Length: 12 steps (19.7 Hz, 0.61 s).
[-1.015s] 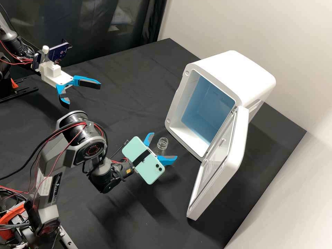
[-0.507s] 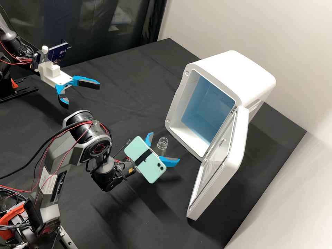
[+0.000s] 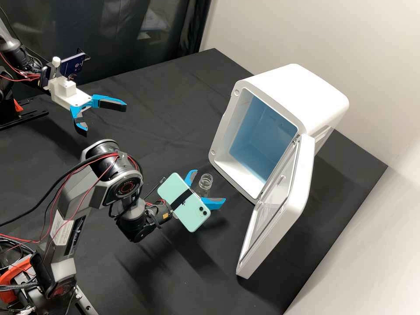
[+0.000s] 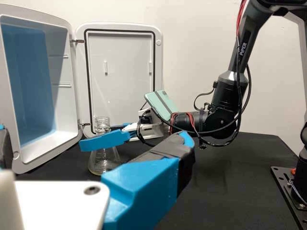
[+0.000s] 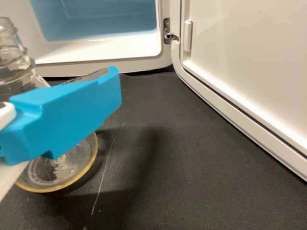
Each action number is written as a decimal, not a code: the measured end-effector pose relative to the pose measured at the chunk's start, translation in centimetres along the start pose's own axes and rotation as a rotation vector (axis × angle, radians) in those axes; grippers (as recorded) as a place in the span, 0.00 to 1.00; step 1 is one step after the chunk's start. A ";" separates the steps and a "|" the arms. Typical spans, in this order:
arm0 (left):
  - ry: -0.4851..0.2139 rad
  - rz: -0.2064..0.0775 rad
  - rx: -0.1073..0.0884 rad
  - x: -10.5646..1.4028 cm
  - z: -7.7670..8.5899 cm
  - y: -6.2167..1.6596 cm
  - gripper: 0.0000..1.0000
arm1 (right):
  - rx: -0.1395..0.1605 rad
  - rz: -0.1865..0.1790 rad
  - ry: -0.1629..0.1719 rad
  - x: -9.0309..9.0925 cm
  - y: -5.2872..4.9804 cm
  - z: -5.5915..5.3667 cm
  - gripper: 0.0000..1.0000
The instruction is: Place the flask in the incubator
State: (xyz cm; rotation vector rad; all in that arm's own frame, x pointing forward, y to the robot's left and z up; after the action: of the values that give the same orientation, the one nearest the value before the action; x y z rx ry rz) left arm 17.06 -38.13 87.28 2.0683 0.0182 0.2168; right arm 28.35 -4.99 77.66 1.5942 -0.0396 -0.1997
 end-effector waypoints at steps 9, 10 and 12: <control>0.000 0.004 0.003 0.0 0.0 0.09 1.00 | 0.005 0.000 -0.018 0.4 -0.3 0.4 0.00; 0.000 0.004 0.003 0.0 0.0 0.09 1.00 | 0.007 -0.001 -0.022 0.6 -0.4 0.4 0.00; 0.000 0.004 0.003 0.0 0.0 0.09 1.00 | -0.002 0.004 -0.022 1.0 -0.6 0.4 0.00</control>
State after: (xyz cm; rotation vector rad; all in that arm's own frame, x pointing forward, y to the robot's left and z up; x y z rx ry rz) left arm 17.02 -38.19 87.34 2.0711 0.0143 0.2199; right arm 29.18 -5.55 76.94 1.5897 -0.0596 -0.2145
